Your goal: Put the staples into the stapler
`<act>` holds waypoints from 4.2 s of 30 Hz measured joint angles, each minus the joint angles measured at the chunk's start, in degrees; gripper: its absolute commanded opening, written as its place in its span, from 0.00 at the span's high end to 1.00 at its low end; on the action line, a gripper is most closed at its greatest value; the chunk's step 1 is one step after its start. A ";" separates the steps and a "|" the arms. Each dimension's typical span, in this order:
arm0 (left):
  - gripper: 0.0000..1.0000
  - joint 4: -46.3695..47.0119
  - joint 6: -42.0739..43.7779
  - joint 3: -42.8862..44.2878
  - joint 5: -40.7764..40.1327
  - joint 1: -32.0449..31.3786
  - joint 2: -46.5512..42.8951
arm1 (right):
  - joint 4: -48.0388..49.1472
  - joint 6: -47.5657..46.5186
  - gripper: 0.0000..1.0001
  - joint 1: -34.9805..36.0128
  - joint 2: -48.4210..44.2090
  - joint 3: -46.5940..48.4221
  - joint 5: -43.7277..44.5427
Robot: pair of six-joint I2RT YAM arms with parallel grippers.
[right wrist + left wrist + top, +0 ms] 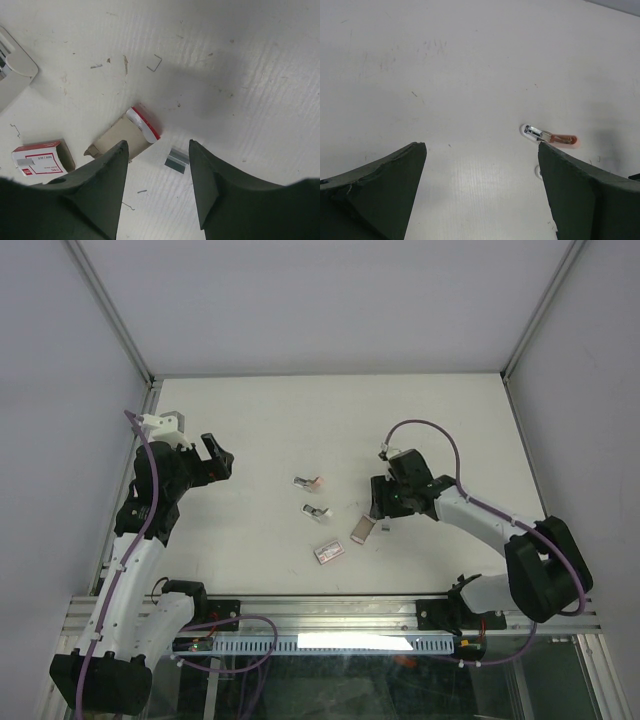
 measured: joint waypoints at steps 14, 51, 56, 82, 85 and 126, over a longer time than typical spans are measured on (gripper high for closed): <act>0.01 0.02 0.02 -0.04 0.04 0.00 0.00 | 0.31 1.31 0.45 -0.04 2.36 -0.83 -1.16; 0.01 0.00 0.09 -0.04 0.11 0.00 0.81 | -10.38 9.60 0.58 9.14 6.16 2.67 7.93; 0.01 0.00 0.09 -0.04 0.11 0.00 0.81 | -11.41 10.58 0.65 10.25 8.04 4.20 10.88; 0.07 6.49 -8.98 -4.02 7.13 -5.07 -0.81 | -6.97 9.86 0.70 7.41 -0.63 5.92 9.99; 0.06 7.63 -11.13 -4.98 6.49 -9.81 -0.74 | -7.17 9.38 0.59 7.21 -0.72 5.81 10.69; 0.02 9.40 -13.70 -5.84 4.31 -11.32 0.44 | -9.44 13.22 0.81 12.02 6.64 2.40 16.28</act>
